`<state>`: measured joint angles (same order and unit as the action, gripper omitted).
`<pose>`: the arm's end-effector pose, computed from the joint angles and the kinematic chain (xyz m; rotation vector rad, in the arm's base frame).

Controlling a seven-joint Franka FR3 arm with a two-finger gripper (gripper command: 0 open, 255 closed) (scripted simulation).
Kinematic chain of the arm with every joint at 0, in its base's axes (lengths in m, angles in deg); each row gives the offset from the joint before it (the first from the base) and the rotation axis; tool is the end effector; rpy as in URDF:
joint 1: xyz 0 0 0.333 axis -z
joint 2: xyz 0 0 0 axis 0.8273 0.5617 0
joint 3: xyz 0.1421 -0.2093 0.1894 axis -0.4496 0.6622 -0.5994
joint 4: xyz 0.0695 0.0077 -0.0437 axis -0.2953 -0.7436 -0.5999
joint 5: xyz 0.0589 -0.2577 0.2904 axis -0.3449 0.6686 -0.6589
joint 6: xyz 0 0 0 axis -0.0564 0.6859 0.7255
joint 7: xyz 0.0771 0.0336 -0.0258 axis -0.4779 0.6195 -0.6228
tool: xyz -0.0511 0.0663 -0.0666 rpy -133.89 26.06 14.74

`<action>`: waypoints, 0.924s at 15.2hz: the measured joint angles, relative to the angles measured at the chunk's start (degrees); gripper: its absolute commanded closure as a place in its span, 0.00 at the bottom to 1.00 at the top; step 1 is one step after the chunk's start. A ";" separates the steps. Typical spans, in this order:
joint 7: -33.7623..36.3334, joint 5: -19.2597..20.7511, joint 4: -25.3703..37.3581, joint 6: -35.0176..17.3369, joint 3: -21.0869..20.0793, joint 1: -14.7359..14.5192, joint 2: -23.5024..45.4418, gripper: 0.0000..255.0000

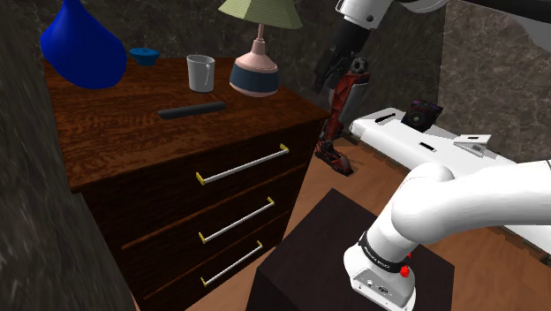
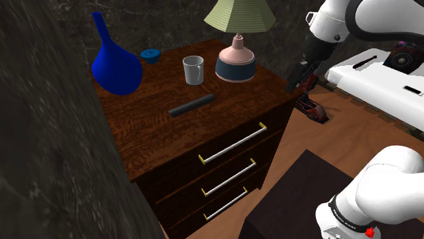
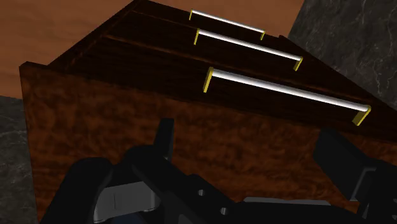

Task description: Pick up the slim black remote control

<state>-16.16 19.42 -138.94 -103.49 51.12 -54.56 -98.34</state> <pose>0.3147 -0.0221 0.6243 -3.0692 -0.0195 -0.2269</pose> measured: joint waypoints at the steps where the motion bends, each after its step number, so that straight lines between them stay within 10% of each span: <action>1: 0.00 0.00 0.00 0.00 0.00 0.00 0.00 0.00; 14: -22.88 1.40 16.85 -8.06 1.57 -8.93 26.72 0.00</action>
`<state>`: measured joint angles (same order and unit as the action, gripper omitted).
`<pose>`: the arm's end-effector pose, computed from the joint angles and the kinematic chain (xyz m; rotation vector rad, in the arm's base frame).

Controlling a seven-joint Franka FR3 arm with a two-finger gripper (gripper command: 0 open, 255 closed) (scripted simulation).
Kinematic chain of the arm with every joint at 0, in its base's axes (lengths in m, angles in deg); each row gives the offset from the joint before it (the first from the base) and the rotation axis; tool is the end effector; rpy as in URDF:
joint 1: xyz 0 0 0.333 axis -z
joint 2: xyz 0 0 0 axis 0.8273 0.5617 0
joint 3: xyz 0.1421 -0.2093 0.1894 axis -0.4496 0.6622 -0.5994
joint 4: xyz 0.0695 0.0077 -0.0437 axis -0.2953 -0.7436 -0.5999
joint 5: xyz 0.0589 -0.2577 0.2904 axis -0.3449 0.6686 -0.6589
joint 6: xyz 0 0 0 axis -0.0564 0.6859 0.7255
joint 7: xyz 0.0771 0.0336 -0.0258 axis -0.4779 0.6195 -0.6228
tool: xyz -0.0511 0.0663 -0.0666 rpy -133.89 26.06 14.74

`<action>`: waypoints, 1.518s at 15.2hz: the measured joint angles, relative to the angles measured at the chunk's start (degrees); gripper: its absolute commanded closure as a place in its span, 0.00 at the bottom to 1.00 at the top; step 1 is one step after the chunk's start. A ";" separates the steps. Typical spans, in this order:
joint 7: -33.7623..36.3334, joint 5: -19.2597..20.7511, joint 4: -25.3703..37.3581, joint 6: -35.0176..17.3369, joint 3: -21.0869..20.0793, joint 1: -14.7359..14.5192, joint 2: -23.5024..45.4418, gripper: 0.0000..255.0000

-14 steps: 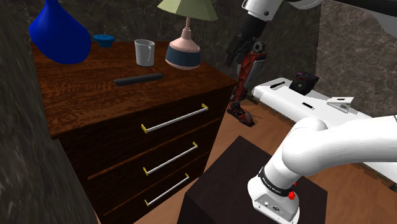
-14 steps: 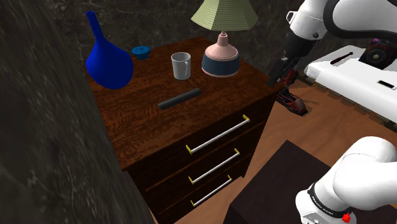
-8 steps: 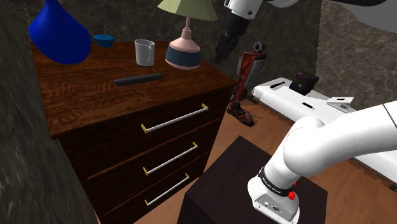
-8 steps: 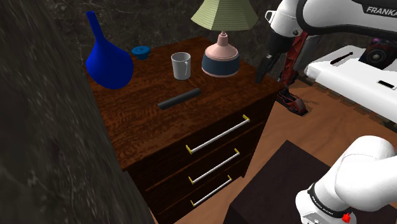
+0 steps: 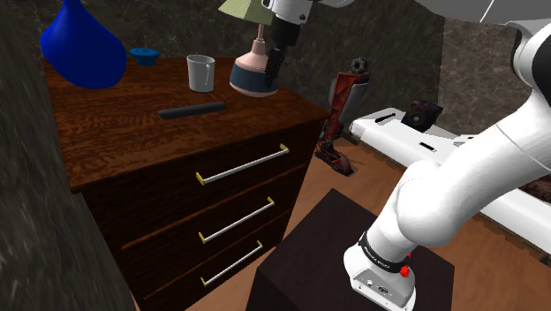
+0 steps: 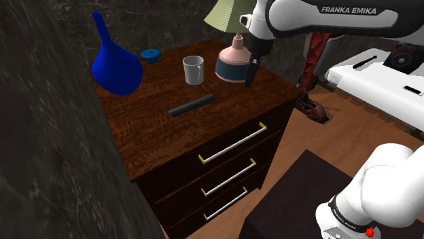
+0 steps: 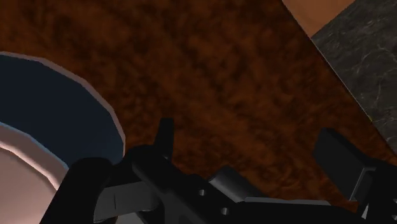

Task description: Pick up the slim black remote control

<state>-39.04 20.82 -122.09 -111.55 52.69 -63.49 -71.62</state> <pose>0.4681 0.0259 0.5989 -3.0112 -0.8168 -0.1828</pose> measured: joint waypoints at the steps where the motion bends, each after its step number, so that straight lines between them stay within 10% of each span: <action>1: -1.64 -0.02 1.69 -0.63 -0.24 -0.67 2.41 0.00; 18: -27.10 3.75 29.48 -0.03 -7.20 -9.16 31.79 0.00; 23: -27.81 4.10 27.43 -3.07 -7.53 -9.48 32.85 0.00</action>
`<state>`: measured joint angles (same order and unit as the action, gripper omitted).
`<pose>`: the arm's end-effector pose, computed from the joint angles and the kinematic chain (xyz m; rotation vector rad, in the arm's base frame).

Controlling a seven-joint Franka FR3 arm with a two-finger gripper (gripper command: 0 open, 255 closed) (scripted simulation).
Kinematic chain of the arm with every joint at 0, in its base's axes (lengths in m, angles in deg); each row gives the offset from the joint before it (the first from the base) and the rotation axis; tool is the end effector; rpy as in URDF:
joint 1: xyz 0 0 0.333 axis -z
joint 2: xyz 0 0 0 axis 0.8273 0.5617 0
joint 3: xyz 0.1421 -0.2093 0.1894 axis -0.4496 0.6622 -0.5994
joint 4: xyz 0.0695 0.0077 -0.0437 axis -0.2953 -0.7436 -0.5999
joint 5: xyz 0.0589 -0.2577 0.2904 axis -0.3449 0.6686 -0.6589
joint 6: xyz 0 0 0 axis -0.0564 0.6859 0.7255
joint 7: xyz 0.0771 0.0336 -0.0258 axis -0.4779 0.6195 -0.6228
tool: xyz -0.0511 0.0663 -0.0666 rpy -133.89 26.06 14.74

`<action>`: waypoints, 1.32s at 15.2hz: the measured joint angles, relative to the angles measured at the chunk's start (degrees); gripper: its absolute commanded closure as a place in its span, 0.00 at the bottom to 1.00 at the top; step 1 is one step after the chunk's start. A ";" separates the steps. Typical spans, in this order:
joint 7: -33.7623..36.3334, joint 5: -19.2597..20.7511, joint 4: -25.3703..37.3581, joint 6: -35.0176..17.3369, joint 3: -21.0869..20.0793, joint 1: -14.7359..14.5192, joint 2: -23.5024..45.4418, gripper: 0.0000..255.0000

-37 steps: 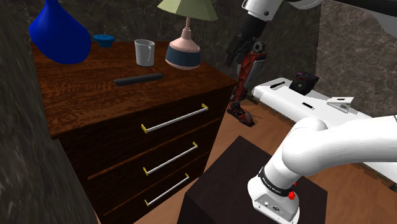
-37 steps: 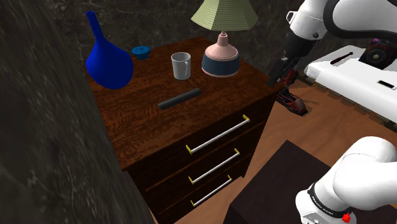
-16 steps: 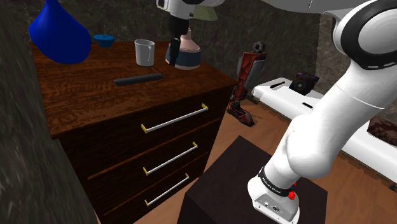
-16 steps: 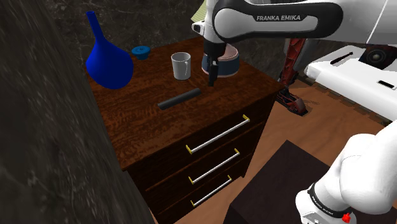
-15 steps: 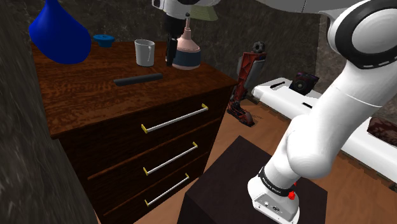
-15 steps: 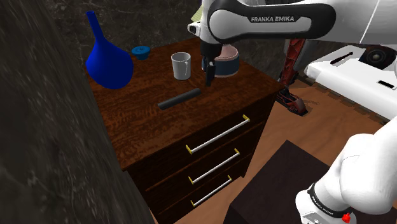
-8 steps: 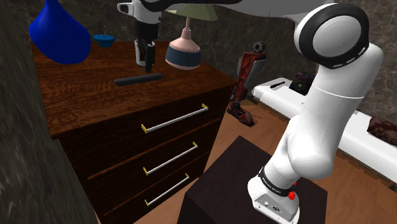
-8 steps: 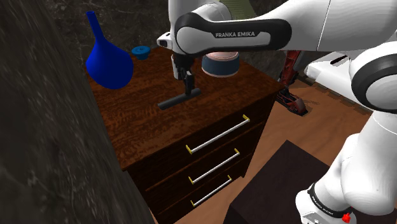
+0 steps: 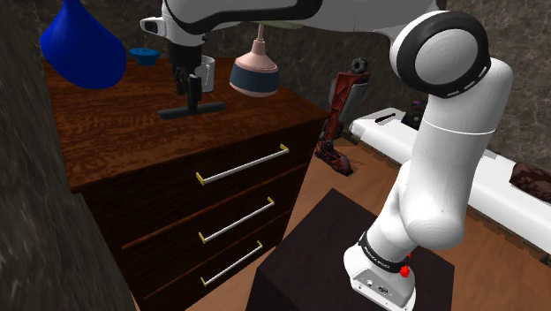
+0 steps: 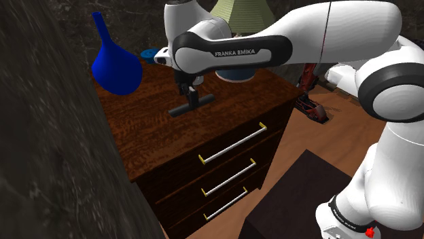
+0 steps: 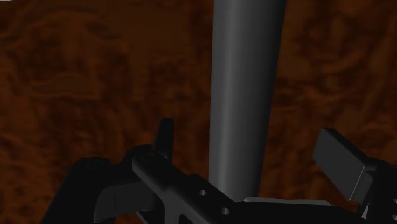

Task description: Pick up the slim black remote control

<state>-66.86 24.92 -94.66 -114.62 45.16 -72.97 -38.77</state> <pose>0.6083 0.2191 0.5182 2.4315 1.8945 0.0883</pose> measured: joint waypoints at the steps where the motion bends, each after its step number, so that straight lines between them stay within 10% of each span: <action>1: -0.12 -0.02 -0.77 -0.64 0.04 0.08 -0.13 0.00; 3: -0.03 0.03 -1.96 -2.12 0.05 0.08 0.16 0.00; 4: -0.01 0.03 -2.41 -2.46 0.04 0.08 0.05 1.00; 20: -0.15 -0.03 0.64 0.83 0.01 0.05 -0.23 1.00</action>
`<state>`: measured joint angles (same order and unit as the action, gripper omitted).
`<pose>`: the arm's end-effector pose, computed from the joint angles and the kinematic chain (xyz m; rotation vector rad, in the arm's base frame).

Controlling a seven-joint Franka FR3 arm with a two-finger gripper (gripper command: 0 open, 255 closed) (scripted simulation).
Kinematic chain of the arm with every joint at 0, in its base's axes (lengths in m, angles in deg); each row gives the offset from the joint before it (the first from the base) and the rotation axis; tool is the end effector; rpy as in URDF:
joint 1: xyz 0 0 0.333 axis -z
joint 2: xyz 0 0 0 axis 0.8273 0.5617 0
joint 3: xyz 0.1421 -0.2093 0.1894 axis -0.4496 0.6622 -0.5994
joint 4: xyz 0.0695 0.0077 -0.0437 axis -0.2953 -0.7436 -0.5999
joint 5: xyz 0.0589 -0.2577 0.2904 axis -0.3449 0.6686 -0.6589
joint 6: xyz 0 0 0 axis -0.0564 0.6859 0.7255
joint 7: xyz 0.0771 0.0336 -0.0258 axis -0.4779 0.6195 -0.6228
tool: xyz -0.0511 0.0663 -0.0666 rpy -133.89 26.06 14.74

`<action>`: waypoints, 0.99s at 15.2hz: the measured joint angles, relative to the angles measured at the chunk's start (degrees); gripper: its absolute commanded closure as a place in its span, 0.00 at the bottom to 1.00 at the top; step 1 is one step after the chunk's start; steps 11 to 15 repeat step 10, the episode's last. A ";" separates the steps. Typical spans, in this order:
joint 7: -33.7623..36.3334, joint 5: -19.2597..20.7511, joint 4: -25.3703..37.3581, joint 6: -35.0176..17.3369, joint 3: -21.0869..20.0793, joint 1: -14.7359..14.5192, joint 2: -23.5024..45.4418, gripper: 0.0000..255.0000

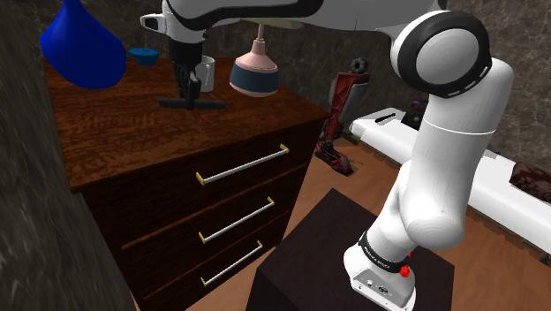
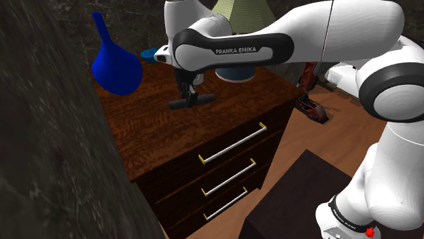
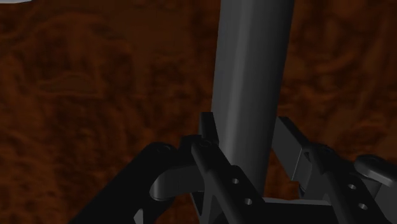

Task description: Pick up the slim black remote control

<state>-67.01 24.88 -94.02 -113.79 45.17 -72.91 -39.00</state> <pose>0.6075 0.2179 0.5249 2.4309 1.8950 0.0892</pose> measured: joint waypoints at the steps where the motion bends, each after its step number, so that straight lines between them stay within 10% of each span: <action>1: 0.05 0.00 0.64 0.80 -0.03 -0.06 -0.15 1.00; 15: -0.28 -0.01 8.81 7.89 -0.03 -0.12 0.92 1.00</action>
